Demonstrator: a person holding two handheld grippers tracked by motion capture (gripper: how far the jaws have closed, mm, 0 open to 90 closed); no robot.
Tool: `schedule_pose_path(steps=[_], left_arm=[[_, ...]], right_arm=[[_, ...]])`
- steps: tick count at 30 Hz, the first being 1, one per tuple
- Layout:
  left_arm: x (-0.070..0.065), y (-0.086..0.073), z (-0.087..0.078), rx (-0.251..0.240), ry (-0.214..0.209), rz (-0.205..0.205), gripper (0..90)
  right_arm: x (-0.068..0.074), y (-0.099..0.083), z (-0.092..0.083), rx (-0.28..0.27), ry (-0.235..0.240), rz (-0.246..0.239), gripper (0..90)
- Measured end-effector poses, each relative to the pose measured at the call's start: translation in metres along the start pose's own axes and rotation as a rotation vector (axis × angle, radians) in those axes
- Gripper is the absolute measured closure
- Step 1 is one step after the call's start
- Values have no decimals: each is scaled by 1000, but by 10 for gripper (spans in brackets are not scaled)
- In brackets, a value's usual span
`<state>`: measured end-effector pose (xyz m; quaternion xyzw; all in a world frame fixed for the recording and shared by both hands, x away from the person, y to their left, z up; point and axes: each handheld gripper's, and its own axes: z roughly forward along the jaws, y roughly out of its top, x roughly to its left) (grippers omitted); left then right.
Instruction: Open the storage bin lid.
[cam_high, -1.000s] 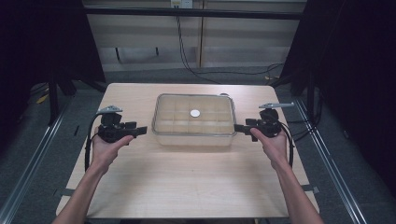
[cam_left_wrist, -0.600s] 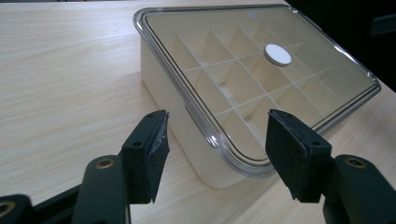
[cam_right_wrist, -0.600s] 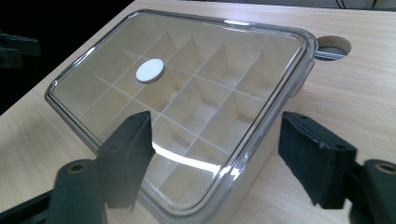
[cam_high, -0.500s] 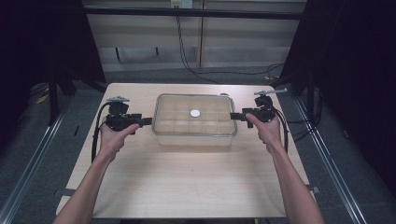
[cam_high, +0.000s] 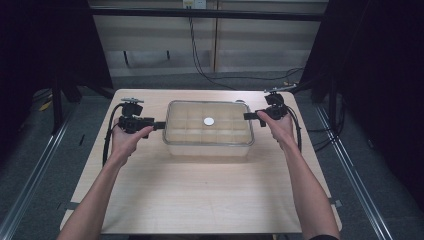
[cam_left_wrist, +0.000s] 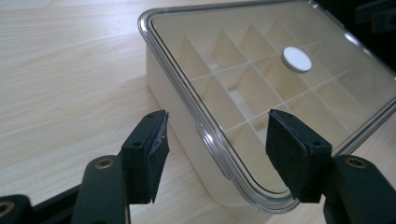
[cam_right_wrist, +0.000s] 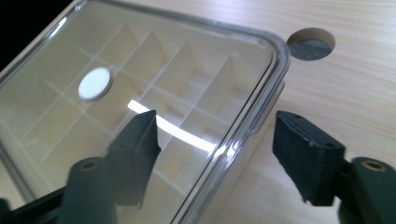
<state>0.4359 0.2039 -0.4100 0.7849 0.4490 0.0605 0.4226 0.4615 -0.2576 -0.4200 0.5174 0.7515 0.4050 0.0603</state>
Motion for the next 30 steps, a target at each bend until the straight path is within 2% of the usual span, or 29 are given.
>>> schedule_pose_path(steps=[1, 2, 3, 6, 10, 14, 19, 20, 22, 23, 25, 30], left_arm=[[1, -2, 3, 10, 4, 2, 391], [1, -3, 6, 14, 4, -13, 386], [2, -4, 8, 25, -5, -7, 371], [1, -4, 13, 21, -17, -10, 369], [0, -3, 20, 31, -38, -28, 368], [0, -5, 24, 49, -28, -39, 408], [-1, -6, 26, 73, -45, -17, 410], [-2, -6, 26, 76, -44, -13, 439], [-3, -7, 28, 81, -38, -12, 443], [-3, -7, 28, 76, -51, -17, 442], [-4, -8, 29, 93, -52, -1, 445], [-3, -8, 29, 90, -55, -7, 455]], right_arm=[[-2, 1, 2, -6, 7, 10, 332], [-6, 2, 6, 3, -5, 12, 331], [-8, 2, 9, 7, -13, 18, 332], [-13, 4, 14, 7, 9, 37, 344], [-13, 7, 21, 31, -5, 58, 332], [-14, 6, 24, 33, 8, 67, 340], [-14, 5, 30, 33, 14, 85, 353], [-14, 5, 31, 25, 17, 102, 347], [-14, 6, 33, 24, 19, 109, 347], [-14, 6, 34, 27, 19, 112, 348], [-14, 5, 35, 35, 22, 107, 358], [-14, 4, 39, 39, 29, 106, 360]])
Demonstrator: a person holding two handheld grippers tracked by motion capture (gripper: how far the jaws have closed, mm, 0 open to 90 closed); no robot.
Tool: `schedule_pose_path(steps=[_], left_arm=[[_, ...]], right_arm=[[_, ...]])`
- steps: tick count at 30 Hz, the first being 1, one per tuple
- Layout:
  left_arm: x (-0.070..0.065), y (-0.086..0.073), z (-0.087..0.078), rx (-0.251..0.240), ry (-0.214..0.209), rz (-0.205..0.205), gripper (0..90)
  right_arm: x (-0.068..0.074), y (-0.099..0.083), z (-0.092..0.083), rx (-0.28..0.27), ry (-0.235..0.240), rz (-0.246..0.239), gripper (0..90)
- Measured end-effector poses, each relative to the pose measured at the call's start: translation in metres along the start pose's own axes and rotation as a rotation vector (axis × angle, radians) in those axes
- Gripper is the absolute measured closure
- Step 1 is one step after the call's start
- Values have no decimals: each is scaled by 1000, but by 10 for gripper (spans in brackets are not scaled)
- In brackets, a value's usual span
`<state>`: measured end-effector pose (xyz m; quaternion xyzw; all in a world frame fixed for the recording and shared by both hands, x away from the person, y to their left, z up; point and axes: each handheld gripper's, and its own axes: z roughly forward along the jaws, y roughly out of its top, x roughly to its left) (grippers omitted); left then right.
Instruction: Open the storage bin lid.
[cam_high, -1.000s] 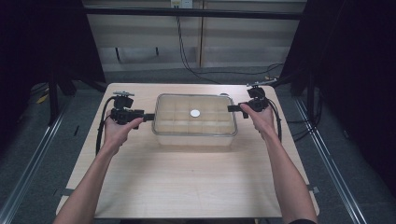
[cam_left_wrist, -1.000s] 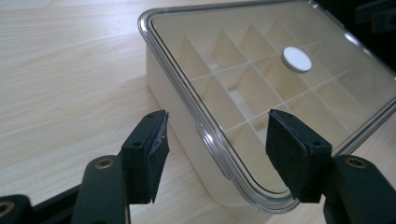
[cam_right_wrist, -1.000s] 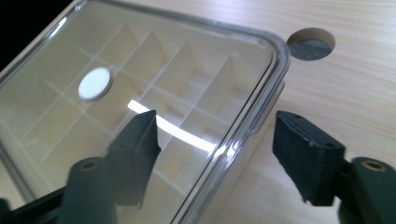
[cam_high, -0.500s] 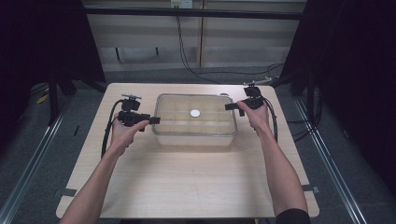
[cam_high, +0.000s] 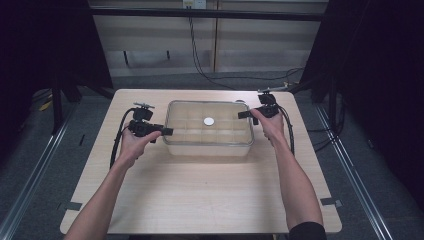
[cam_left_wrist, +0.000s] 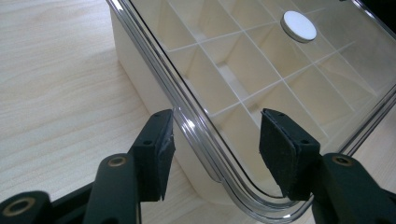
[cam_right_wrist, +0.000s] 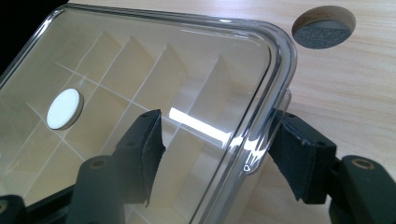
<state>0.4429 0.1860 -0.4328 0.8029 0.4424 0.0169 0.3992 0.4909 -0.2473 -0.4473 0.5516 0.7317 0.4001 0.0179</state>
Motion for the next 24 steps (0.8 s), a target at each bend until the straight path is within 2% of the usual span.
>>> schedule_pose_path(steps=[5, 12, 14, 17, 19, 24], left_arm=[[3, -1, 2, 1, -31, -24, 446], [2, -1, 1, -1, -24, -25, 452], [2, -2, 0, -12, -18, -18, 468], [3, -5, -1, -44, -11, -16, 506], [3, -5, -1, -49, -13, -16, 514], [2, -3, 1, -30, -8, -11, 472]], right_arm=[[-2, -1, 2, -1, 10, -2, 346], [0, -1, 1, -11, -10, -12, 386], [0, -2, 0, -15, -5, -5, 393], [2, -1, 0, -15, -14, -20, 386], [3, -1, -1, -16, -14, -25, 387], [2, -1, -1, -18, -11, -24, 392]])
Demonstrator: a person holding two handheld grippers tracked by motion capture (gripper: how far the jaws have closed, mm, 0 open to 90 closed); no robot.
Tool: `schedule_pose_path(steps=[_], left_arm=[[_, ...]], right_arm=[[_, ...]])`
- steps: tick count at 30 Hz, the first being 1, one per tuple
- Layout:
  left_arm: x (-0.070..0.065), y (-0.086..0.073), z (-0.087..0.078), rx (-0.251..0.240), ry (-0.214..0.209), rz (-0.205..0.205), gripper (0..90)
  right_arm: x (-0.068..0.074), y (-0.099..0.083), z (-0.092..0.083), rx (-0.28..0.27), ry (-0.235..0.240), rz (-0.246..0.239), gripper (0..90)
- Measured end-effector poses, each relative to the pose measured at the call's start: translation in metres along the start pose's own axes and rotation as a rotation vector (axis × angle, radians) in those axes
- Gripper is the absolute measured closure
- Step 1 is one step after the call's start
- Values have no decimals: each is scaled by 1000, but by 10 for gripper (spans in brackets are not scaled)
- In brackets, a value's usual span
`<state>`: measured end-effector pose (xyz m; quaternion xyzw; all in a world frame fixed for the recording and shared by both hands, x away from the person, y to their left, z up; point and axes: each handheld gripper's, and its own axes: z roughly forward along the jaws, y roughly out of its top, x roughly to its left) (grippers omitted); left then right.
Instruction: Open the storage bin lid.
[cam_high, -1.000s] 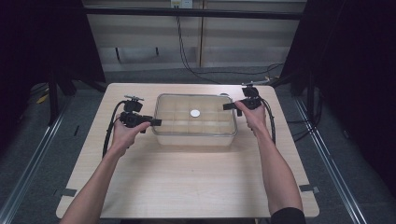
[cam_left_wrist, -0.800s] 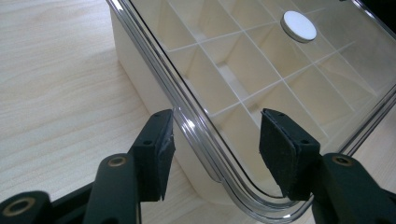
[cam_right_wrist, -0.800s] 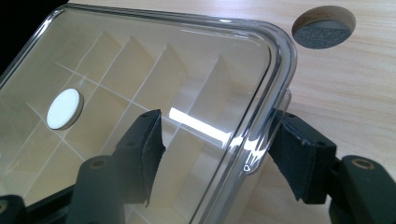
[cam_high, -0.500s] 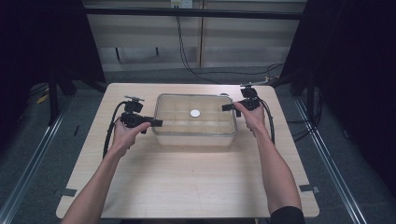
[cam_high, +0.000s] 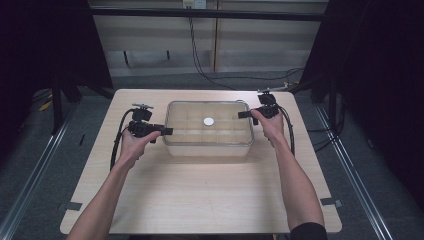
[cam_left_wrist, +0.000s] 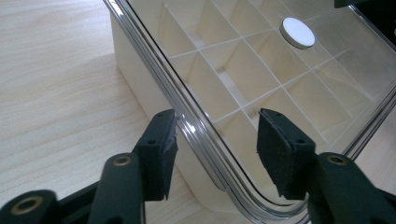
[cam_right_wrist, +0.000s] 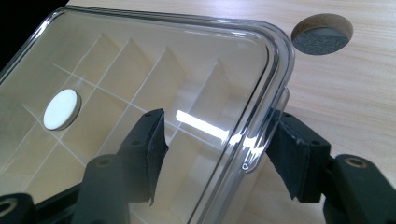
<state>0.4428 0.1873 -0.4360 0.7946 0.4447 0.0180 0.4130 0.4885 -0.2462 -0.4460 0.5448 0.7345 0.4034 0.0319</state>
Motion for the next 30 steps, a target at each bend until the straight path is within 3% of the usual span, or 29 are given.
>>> schedule_pose_path(steps=[5, 6, 8, 10, 13, 20, 26, 30], left_arm=[[-4, 2, -2, -9, 38, 17, 499], [-3, 3, -3, -10, 30, 20, 539], [-3, 3, -4, -18, 9, 26, 528], [-1, 3, -1, -7, -9, -4, 497], [-2, 2, -1, 15, 0, 18, 492], [-3, 7, -1, 2, -7, -4, 463], [-2, 6, 3, 19, -2, -27, 440], [-1, 3, 6, 24, -31, -38, 432]], right_arm=[[0, 0, 0, -1, 0, 2, 394], [1, 0, -1, -2, -4, 1, 394], [2, 0, -1, -5, -4, -3, 393], [3, 1, -2, -13, -17, -6, 381], [3, 1, -3, -14, -5, 8, 383], [2, 1, -4, -17, -14, -3, 421], [3, 2, -8, -30, -4, -4, 442], [3, 0, -7, -29, -12, -13, 444]])
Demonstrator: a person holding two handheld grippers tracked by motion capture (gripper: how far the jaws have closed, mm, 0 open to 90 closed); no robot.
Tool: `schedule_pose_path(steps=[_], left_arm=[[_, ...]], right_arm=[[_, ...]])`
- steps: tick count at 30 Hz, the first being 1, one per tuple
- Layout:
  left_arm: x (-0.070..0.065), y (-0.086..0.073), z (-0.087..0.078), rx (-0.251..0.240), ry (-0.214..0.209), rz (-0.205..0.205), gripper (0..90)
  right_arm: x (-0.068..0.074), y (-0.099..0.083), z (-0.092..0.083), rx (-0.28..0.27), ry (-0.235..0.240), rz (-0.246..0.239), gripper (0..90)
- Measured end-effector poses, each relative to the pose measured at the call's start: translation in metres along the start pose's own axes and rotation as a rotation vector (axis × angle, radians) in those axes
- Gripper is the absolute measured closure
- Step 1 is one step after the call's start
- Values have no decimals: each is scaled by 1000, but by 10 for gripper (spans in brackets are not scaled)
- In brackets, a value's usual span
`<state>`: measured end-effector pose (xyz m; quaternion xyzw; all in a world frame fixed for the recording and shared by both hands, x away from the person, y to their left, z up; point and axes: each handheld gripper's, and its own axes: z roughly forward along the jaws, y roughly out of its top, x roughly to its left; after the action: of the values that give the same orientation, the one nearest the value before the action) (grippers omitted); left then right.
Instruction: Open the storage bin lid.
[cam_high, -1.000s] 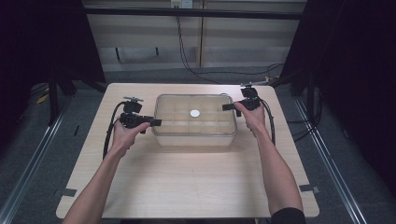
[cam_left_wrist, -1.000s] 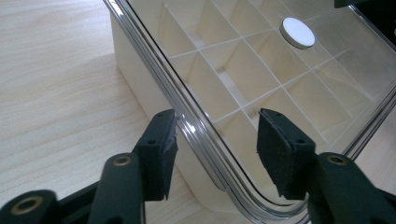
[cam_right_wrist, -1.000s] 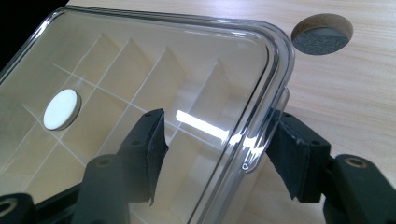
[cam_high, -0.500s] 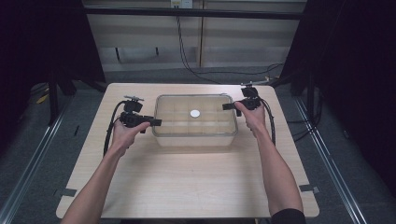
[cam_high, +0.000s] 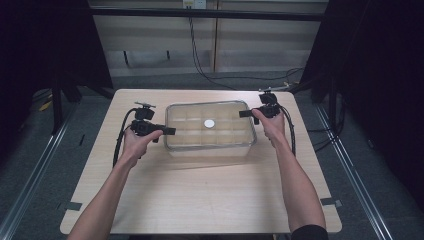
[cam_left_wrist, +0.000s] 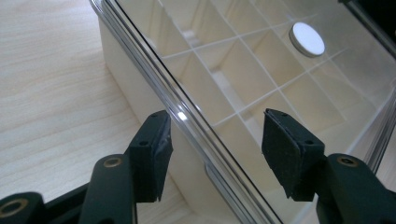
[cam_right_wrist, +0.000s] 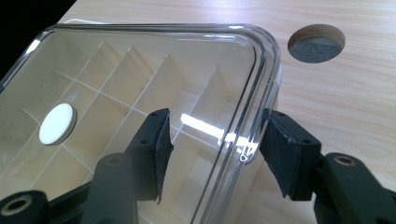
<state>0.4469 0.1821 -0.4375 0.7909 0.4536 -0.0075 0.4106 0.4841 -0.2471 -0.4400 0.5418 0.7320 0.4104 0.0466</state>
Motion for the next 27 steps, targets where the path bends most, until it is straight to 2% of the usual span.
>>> schedule_pose_path(steps=[5, 11, 13, 14, 17, 20, 27], left_arm=[[3, 0, 0, -27, -13, -35, 462], [0, 2, -2, -25, 0, -3, 484], [-2, 4, -2, -38, 7, -5, 488], [-3, 4, -2, -41, 9, -10, 482], [-1, 5, -4, -40, -7, -13, 484], [1, 4, -6, -50, -21, -19, 503], [1, 5, -8, -68, -18, -25, 529]], right_arm=[[-1, -3, -2, -8, 9, 2, 459], [1, -3, -6, -28, 21, 7, 470], [3, -2, -8, -32, 25, -1, 480], [3, -2, -10, -37, 42, 2, 491], [7, 0, -12, -57, 56, -1, 501], [9, 1, -12, -57, 72, -4, 501], [8, -1, -15, -54, 105, -2, 506]])
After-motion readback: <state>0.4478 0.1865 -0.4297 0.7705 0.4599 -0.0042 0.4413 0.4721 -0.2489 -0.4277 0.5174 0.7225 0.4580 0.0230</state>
